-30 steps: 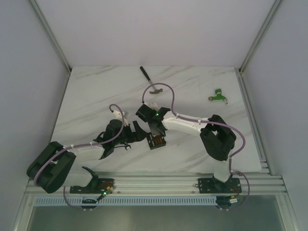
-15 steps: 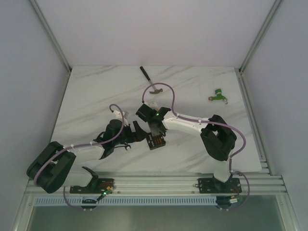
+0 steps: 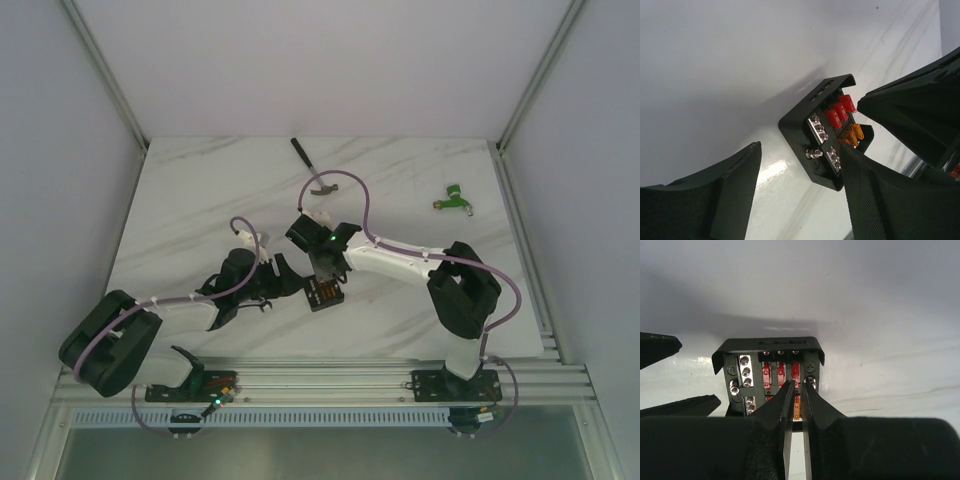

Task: Snap on the fuse box
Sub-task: Install the fuse at the fuse box base.

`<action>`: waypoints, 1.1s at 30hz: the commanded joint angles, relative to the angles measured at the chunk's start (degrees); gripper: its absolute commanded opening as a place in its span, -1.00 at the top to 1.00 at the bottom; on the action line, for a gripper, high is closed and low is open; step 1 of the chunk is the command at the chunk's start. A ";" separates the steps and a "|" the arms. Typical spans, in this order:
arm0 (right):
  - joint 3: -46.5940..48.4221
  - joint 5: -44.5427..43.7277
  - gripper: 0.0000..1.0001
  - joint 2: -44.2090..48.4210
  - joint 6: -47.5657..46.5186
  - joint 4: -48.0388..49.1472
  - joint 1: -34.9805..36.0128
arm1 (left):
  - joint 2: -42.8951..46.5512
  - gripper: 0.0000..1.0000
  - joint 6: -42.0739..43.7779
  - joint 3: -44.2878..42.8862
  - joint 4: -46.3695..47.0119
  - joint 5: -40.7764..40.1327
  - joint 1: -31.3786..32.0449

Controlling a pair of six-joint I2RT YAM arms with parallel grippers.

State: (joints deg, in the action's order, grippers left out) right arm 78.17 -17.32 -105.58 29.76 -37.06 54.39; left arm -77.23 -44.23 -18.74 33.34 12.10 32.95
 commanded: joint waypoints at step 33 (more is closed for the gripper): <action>-4.63 4.81 1.00 -5.74 -1.55 1.42 -1.64 | -5.98 -0.06 -1.92 -0.40 4.45 4.05 -0.17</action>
State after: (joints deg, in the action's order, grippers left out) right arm 75.72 -13.39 -106.13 29.08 -35.75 53.49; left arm -82.52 -46.04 -18.74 36.05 15.05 32.95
